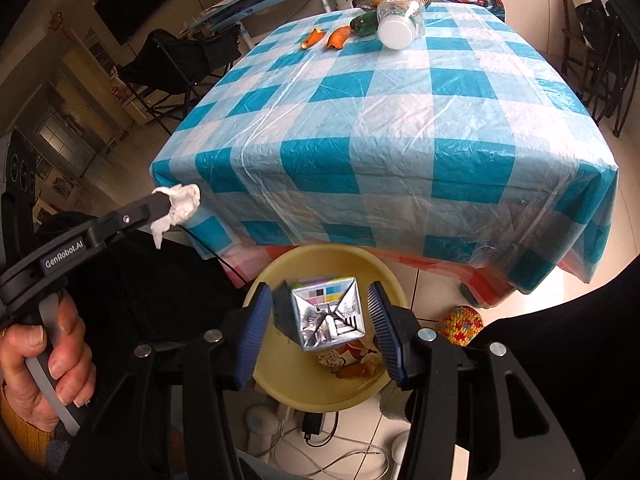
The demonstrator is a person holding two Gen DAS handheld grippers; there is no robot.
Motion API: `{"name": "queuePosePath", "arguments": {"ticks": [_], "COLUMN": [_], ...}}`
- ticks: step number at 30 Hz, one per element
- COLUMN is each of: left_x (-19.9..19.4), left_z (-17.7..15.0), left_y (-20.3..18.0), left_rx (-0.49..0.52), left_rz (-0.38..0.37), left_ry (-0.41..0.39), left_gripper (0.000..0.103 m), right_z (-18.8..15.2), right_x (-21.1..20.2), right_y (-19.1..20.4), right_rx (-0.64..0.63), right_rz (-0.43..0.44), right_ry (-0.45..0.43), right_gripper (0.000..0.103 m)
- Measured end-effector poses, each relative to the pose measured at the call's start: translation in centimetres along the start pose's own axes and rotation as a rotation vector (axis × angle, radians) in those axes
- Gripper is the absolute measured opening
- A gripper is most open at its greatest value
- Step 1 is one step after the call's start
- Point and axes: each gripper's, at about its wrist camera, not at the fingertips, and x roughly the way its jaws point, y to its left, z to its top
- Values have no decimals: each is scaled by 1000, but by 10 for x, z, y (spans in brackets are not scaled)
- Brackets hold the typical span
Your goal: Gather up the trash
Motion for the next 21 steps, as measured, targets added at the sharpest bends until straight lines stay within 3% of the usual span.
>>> {"name": "queuePosePath", "arguments": {"ticks": [3, 7, 21], "left_x": [7, 8, 6], "left_z": [-3, -4, 1], "left_y": [-5, -8, -9], "left_rx": [24, 40, 32], "left_rz": [25, 42, 51], "left_ry": [36, 26, -8], "left_gripper": [40, 51, 68], "right_z": [1, 0, 2], "right_x": [-5, -7, -3], "right_y": [-4, -4, -3], "right_rx": [28, 28, 21], "right_rz": [1, -5, -24], "right_ry": [-32, -56, -54], "right_gripper": [60, 61, 63]}}
